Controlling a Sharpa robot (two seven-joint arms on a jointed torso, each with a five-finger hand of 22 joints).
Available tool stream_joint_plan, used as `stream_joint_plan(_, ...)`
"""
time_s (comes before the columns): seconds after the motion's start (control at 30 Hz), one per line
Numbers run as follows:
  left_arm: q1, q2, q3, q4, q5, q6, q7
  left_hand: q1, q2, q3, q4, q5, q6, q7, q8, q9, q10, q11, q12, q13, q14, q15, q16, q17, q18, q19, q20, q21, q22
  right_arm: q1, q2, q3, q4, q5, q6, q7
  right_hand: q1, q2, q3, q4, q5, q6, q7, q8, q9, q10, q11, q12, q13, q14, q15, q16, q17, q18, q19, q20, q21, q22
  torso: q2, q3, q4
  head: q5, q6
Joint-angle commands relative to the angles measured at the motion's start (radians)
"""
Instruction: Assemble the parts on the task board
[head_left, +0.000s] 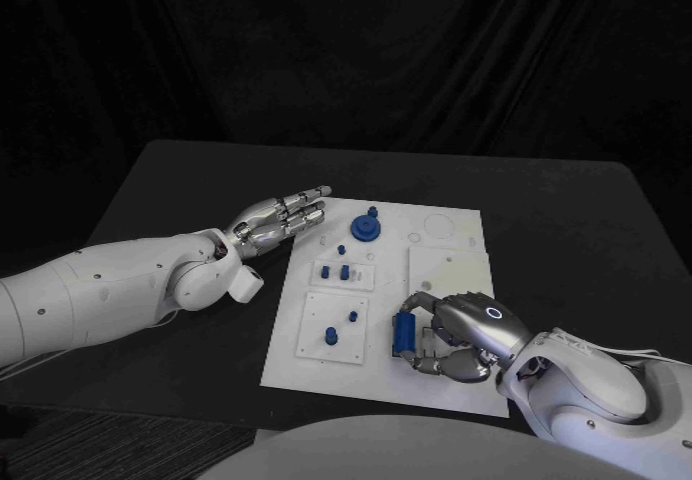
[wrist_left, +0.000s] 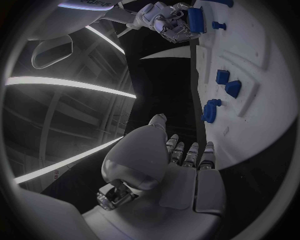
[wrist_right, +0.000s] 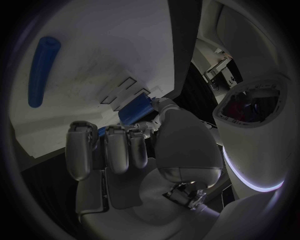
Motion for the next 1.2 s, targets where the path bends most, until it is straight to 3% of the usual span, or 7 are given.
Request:
stream_joint_plan(0.03,-0.002,0.001,0.001,0.001,0.001,0.014,0.008,0.002,0.005,0.006,-0.002,0.004,0.0,-0.002,0.003,0.001,-0.002,0.006,-0.007,-0.002,0.0,0.005,-0.004,-0.001,-0.002,0.0,0.006,-0.002,-0.001,-0.004,0.0,0.0,0.006,-0.007,0.02,-0.021,-0.003,-0.006,0.008,0.0,-0.01,0.032,-0.037,0.02,0.195,0.104,-0.007,0.003,0.263,0.067,-0.007,0.0,0.072,0.005,0.055,-0.008,-0.003,0.226,0.0,0.0005,-0.0004,0.001,0.0)
stream_joint_plan(0.27,-0.003,-0.001,0.001,0.0,0.001,0.018,0.005,0.0,0.006,0.007,-0.001,0.003,0.006,0.002,0.005,0.002,-0.002,0.008,-0.007,-0.002,0.0,0.007,-0.004,-0.001,-0.002,0.0,0.007,-0.002,-0.001,-0.007,-0.001,0.0,0.007,-0.007,0.024,-0.027,-0.003,-0.01,0.015,-0.001,-0.032,0.02,-0.036,0.011,0.186,0.104,-0.006,0.003,0.263,0.066,-0.006,-0.003,0.068,0.006,0.053,-0.007,-0.008,0.224,0.0,-0.0003,-0.0008,0.002,0.0)
stream_joint_plan(0.53,-0.005,-0.002,0.001,-0.001,0.001,0.023,0.001,-0.001,0.006,0.008,-0.001,0.003,0.011,0.005,0.006,0.003,-0.002,0.01,-0.007,-0.002,0.0,0.008,-0.004,-0.001,-0.003,0.001,0.008,-0.002,0.0,-0.011,-0.001,0.0,0.004,-0.007,0.038,-0.041,0.01,-0.022,0.031,-0.002,-0.093,-0.048,-0.023,-0.07,0.113,0.104,0.004,0.003,0.263,0.066,0.002,-0.004,0.065,0.006,0.052,-0.001,-0.01,0.224,0.0,-0.0002,0.0005,0.001,0.0)
stream_joint_plan(0.67,-0.005,-0.003,0.001,0.0,0.001,0.024,-0.001,-0.003,0.006,0.009,-0.001,0.003,0.019,0.01,0.008,0.004,-0.002,0.013,-0.007,-0.002,0.0,0.009,-0.004,-0.001,-0.004,0.001,0.009,-0.002,0.0,-0.013,0.0,0.0,0.001,-0.007,0.038,-0.051,0.029,-0.025,0.027,-0.005,-0.164,-0.11,-0.016,-0.139,0.048,0.099,0.01,-0.001,0.257,0.065,0.007,-0.006,0.062,0.007,0.05,0.004,-0.014,0.223,0.0,0.0001,0.0001,0.001,0.0)
stream_joint_plan(0.8,-0.006,-0.004,0.001,-0.001,0.001,0.026,-0.003,-0.005,0.006,0.011,-0.002,0.003,0.025,0.016,0.009,0.005,-0.002,0.019,-0.007,-0.002,0.0,0.01,-0.004,-0.001,-0.004,0.001,0.009,-0.002,0.0,-0.014,0.0,0.0,0.0,-0.007,0.032,-0.057,0.047,-0.027,-0.004,0.001,-0.278,-0.234,-0.012,-0.275,-0.031,0.078,0.013,-0.017,0.224,0.066,0.01,-0.005,0.063,0.008,0.049,0.007,-0.016,0.222,0.001,0.0003,-0.0002,0.001,0.0)
stream_joint_plan(0.9,-0.006,-0.003,0.001,-0.002,0.001,0.028,-0.005,-0.007,0.006,0.014,-0.003,0.003,0.051,0.028,0.016,0.008,-0.002,0.028,-0.007,-0.002,0.0,0.01,-0.004,-0.001,-0.005,0.001,0.01,-0.002,0.0,-0.015,0.0,0.0,0.001,-0.007,0.033,-0.063,0.049,-0.029,-0.038,0.004,-0.398,-0.243,-0.011,-0.278,-0.048,0.077,0.014,-0.018,0.222,0.065,0.011,-0.005,0.062,0.008,0.049,0.008,-0.017,0.222,0.001,-0.0002,-0.0006,0.001,0.0)
stream_joint_plan(1.2,-0.007,-0.004,0.001,-0.003,0.001,0.026,-0.003,-0.007,0.005,0.014,-0.003,0.003,0.056,0.028,0.016,0.009,-0.002,0.029,-0.007,-0.002,0.0,0.01,-0.004,-0.001,-0.005,0.001,0.01,-0.002,0.0,-0.016,-0.004,0.0,0.003,-0.007,0.017,-0.073,-0.007,-0.078,-0.098,0.01,-0.563,-0.227,-0.01,-0.253,-0.071,0.073,0.015,-0.021,0.214,0.065,0.012,-0.007,0.058,0.009,0.049,0.01,-0.019,0.221,0.0,0.0003,0.0001,0.002,0.0)
